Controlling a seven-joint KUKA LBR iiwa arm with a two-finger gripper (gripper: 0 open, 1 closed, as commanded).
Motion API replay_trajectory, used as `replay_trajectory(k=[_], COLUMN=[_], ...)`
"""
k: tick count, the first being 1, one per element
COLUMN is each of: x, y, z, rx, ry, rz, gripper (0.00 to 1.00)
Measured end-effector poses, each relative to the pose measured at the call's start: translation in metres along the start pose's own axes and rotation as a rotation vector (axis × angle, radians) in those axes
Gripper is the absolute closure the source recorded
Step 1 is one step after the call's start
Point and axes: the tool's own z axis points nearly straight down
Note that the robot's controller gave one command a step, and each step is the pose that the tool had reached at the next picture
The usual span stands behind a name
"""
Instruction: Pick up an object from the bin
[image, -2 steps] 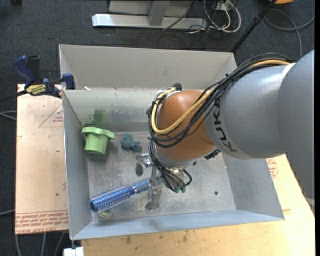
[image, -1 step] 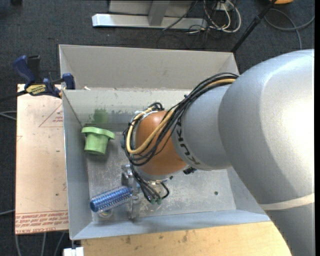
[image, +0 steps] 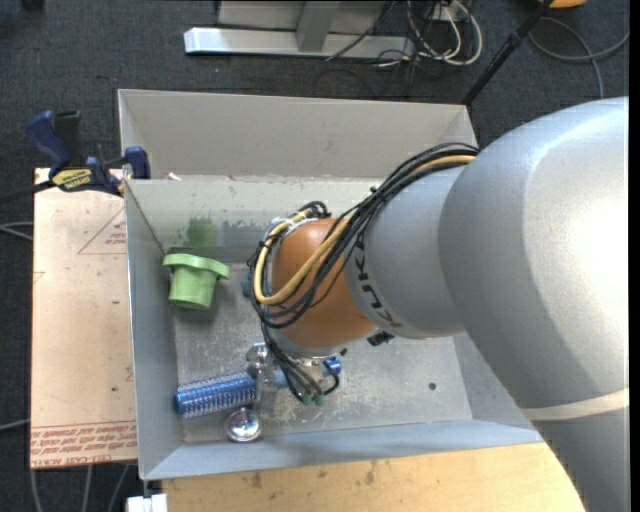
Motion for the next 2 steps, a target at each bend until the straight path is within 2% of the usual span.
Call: replay_trajectory(k=[1,2], x=[-0.023,-0.017], y=[0.003,0.015], z=[0.0,-0.135], rx=[0.001,-0.001], ry=[0.0,-0.008], rz=[-0.122,-0.123], gripper=[1.0,1.0])
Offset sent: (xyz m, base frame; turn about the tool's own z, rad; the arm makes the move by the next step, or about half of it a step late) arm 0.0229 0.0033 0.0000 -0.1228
